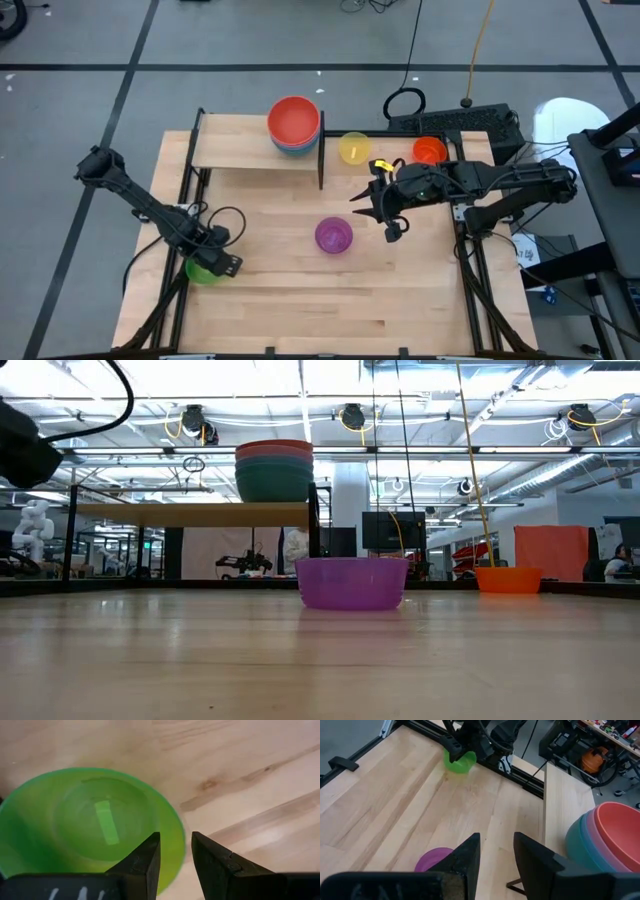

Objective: Place and stack bowls onto a shelf
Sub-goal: Put the green bowl on the shelf, then stack the purple bowl on top of the green bowl on the shelf

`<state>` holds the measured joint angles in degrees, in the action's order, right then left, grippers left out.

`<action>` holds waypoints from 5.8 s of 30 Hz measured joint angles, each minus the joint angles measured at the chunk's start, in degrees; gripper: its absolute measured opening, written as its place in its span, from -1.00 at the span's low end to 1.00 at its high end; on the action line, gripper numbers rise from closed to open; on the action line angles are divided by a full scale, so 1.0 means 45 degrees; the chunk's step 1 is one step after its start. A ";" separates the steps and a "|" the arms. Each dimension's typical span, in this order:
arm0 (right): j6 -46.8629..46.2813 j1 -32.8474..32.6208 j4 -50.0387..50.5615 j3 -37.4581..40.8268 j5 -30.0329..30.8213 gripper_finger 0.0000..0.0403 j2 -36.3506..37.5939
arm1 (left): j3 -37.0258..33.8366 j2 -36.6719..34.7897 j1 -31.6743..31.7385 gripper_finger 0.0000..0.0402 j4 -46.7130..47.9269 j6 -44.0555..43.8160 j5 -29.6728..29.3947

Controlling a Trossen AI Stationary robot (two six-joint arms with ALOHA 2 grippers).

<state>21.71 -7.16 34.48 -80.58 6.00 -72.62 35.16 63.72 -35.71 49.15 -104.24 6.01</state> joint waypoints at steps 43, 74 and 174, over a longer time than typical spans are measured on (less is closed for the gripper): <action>-0.0001 -0.0003 -0.0005 0.0000 0.0000 -0.43 0.0000 | -0.1453 -0.0019 -0.0144 -0.94 -0.1146 0.1021 -0.0903; 0.0100 -0.0005 -0.0005 0.0000 0.0000 -0.43 0.0000 | 0.8724 -0.0011 0.5084 -0.99 0.9052 0.8364 -0.4338; -0.1961 -0.0009 0.1482 0.0005 -0.3421 -0.43 -0.6997 | 0.9632 -0.3442 1.2770 -0.63 0.5294 1.8780 -0.1541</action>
<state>12.88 -7.20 41.15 -80.55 -9.39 -104.11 78.50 48.24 21.75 72.97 -19.73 -0.93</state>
